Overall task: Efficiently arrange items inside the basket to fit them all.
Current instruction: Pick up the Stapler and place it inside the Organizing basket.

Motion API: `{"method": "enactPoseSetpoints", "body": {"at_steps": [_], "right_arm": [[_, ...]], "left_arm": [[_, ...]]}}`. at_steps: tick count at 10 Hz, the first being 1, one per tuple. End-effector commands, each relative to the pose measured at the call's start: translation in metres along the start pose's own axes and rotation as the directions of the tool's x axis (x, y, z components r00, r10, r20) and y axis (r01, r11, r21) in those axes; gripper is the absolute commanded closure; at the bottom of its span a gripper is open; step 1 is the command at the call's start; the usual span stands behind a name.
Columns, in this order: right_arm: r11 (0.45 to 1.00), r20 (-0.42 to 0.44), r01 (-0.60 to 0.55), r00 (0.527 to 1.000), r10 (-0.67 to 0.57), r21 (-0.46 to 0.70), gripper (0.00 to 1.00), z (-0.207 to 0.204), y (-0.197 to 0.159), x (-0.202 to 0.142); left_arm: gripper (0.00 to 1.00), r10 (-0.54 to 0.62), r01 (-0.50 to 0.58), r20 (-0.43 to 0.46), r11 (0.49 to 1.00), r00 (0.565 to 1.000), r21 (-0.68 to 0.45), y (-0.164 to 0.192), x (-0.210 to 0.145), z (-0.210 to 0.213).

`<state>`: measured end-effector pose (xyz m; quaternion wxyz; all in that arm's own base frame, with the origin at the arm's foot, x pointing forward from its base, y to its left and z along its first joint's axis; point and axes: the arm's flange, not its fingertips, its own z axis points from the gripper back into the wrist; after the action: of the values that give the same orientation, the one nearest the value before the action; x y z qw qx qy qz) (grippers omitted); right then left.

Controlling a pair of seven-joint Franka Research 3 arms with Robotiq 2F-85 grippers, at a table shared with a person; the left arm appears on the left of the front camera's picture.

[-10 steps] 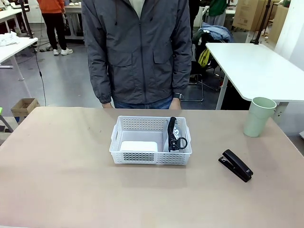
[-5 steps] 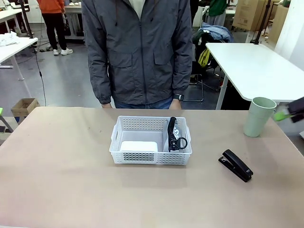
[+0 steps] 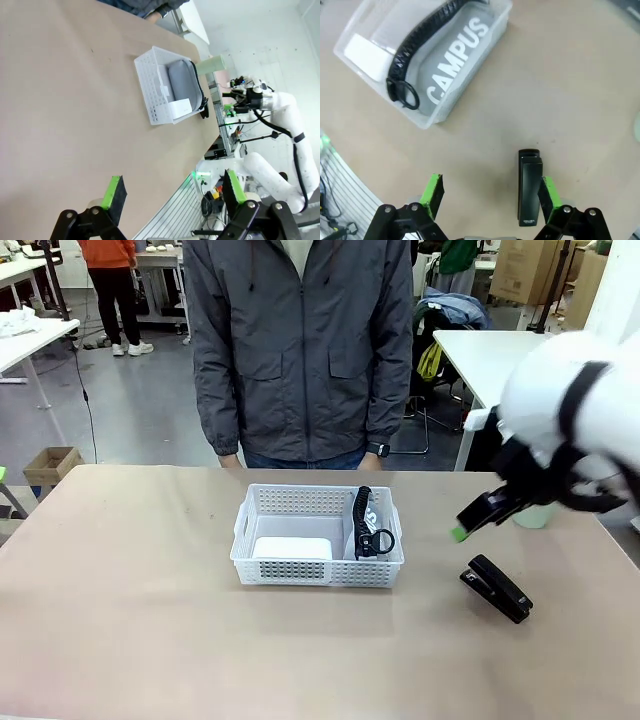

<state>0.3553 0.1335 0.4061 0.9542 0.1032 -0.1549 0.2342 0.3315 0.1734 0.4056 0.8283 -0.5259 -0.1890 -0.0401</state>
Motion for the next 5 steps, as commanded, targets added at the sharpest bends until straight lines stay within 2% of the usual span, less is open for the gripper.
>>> {"method": "enactPoseSetpoints", "body": {"at_steps": [1, 3, 5], "right_arm": [[0.971, 0.041, 0.190, 0.982, -0.186, -0.146, 0.00, -0.015, -0.007, -0.103], [0.923, -0.002, 0.316, 0.946, -0.324, -0.222, 0.00, -0.027, -0.014, -0.104], [0.909, -0.009, 0.362, 0.928, -0.372, -0.209, 0.00, -0.036, -0.026, -0.107]], "left_arm": [[0.00, 0.008, -0.008, -0.004, 1.000, 1.000, -0.007, -0.004, -0.003, 0.002], [0.00, 0.008, -0.008, -0.004, 1.000, 1.000, -0.007, -0.004, -0.003, 0.002], [0.00, 0.008, -0.008, -0.004, 1.000, 1.000, -0.007, -0.004, -0.003, 0.002]]}}
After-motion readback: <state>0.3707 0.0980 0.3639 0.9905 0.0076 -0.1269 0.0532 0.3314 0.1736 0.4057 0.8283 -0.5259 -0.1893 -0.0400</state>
